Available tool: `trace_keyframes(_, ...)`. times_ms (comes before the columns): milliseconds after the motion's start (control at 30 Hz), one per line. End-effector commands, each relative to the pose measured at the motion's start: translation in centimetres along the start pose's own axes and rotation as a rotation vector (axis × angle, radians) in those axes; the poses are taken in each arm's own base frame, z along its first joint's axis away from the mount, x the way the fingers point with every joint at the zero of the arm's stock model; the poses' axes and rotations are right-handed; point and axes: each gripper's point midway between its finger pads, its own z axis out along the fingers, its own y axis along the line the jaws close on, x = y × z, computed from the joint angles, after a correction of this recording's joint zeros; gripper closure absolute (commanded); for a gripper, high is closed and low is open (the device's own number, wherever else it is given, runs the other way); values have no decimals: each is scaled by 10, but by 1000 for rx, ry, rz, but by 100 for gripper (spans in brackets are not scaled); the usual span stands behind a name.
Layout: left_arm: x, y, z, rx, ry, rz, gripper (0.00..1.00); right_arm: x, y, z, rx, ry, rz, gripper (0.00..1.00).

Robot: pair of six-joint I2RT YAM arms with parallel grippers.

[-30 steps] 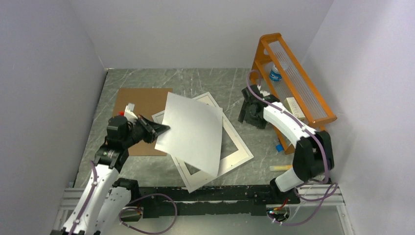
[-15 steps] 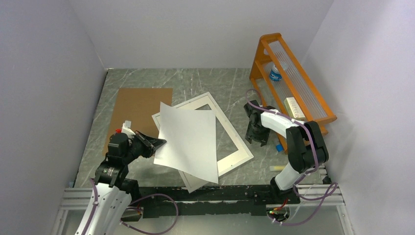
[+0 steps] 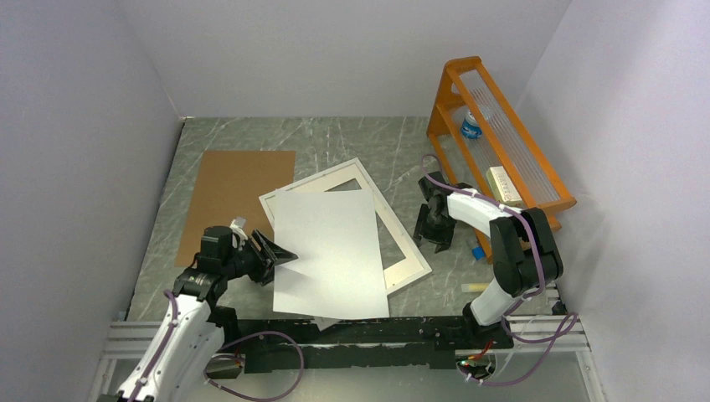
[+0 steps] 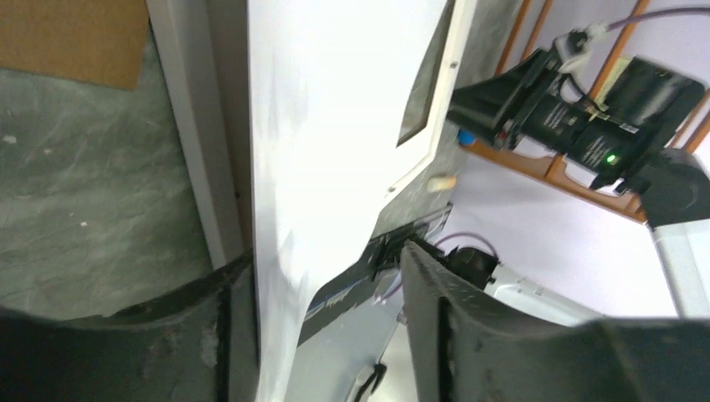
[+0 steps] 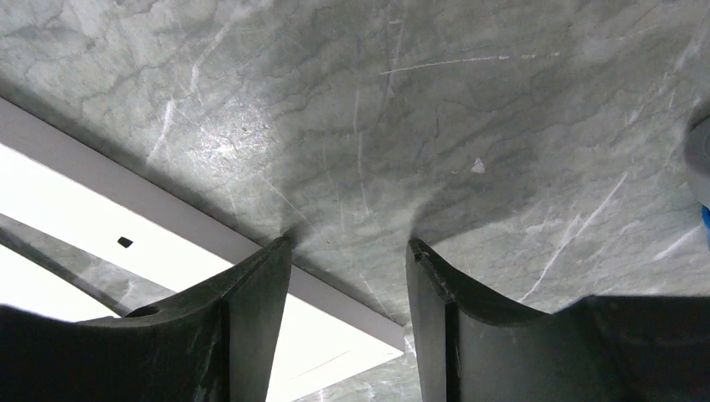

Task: Put the photo into the frame
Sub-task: Place the photo in the photo frame, then pick up the photo from the photo frame.

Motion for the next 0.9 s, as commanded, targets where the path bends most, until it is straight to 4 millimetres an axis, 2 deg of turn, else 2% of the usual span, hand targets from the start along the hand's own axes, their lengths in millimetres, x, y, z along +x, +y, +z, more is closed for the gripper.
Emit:
trace_keyframes(0, 12, -9, 3, 78, 127, 88, 28, 29, 7, 19, -50, 121, -27, 44)
trace_keyframes(67, 10, -5, 9, 70, 173, 93, 23, 30, 7, 19, -53, 125, -35, 44)
trace_keyframes(167, 0, -4, 16, 52, 191, 69, 26, 30, 9, 20, -63, 131, -45, 44)
trace_keyframes(300, -26, -13, 18, 51, 157, 80, 31, 31, 13, 20, -88, 134, -51, 45)
trace_keyframes(433, -52, -12, 16, 40, 127, 53, 32, 31, 21, 21, -131, 142, -55, 47)
trace_keyframes(533, -60, -13, 19, 53, 134, 35, 29, 31, 27, 20, -168, 146, -60, 48)
trace_keyframes(600, -62, -11, 24, 56, 151, 30, 32, 32, 32, 19, -197, 149, -61, 50)
trace_keyframes(700, -65, -7, 31, 41, 178, 21, 47, 34, 40, 17, -246, 159, -57, 53)
trace_keyframes(867, -72, -7, 33, 23, 194, 35, 88, 46, 45, 14, -299, 190, -31, 56)
